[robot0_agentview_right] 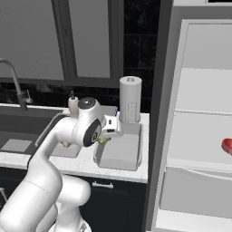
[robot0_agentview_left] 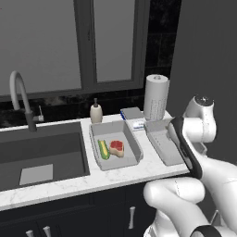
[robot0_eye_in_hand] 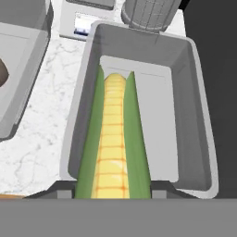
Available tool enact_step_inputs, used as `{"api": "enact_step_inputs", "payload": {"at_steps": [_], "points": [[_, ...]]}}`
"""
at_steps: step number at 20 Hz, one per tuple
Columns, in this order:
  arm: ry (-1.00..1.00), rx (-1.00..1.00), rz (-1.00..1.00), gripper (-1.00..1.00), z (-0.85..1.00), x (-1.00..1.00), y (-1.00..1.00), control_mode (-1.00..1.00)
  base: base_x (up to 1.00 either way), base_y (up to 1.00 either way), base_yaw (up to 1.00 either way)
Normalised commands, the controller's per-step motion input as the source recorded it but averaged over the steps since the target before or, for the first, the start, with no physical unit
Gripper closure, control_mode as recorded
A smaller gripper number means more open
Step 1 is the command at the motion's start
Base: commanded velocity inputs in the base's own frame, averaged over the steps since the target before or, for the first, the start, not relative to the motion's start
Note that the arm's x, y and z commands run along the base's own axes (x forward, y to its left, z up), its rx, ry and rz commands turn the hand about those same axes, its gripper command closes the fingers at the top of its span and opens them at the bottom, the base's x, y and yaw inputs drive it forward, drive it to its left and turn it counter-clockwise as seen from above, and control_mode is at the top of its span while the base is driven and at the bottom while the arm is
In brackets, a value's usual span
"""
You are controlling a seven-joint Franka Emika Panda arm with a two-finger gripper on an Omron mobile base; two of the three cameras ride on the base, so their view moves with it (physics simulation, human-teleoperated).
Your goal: Place one corn and one steak in each tupperware on the nearby counter, to pack two identical lunches.
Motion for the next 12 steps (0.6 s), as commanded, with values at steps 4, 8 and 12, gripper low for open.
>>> {"api": "enact_step_inputs", "payload": {"at_steps": [4, 8, 12], "points": [[0.00, 0.00, 0.00, 1.00, -0.46, 0.31, 0.00, -1.00, 0.00, 0.00, 0.00], [0.00, 0.00, 0.00, 1.00, -0.31, 0.33, 0.00, -1.00, 0.00, 0.00, 0.00], [0.01, 0.00, 0.00, 1.00, -0.30, 0.28, 0.00, -1.00, 0.00, 0.00, 0.00]]}}
